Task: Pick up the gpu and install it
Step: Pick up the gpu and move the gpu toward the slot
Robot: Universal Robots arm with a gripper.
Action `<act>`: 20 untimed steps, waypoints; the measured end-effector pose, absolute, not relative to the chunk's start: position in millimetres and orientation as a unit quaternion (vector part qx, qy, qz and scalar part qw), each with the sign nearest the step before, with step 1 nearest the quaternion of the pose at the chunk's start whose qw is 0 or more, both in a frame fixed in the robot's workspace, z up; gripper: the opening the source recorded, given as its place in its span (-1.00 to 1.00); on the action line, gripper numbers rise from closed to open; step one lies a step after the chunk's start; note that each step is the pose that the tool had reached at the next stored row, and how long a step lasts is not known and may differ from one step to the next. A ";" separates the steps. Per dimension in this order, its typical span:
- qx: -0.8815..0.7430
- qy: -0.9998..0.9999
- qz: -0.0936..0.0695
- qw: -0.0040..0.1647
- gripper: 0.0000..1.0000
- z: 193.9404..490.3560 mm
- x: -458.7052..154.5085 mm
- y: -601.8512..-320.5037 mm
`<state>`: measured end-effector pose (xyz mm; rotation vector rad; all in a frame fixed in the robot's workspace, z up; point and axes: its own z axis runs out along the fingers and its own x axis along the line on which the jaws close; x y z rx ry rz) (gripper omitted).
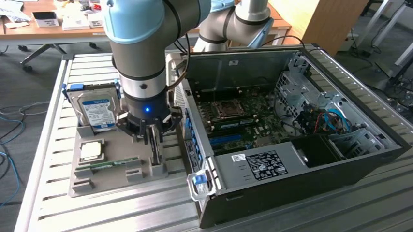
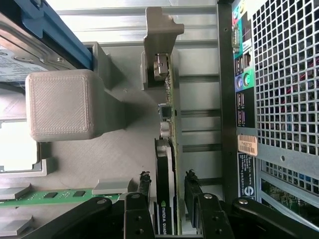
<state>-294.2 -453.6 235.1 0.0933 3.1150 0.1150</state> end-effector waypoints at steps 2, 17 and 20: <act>0.030 0.999 0.037 0.012 -0.17 233.6 -294.1 -453.6; 0.030 0.999 0.038 0.012 -0.17 230.8 -294.1 -452.3; 0.030 0.999 0.038 0.012 -0.17 230.7 -294.1 -451.1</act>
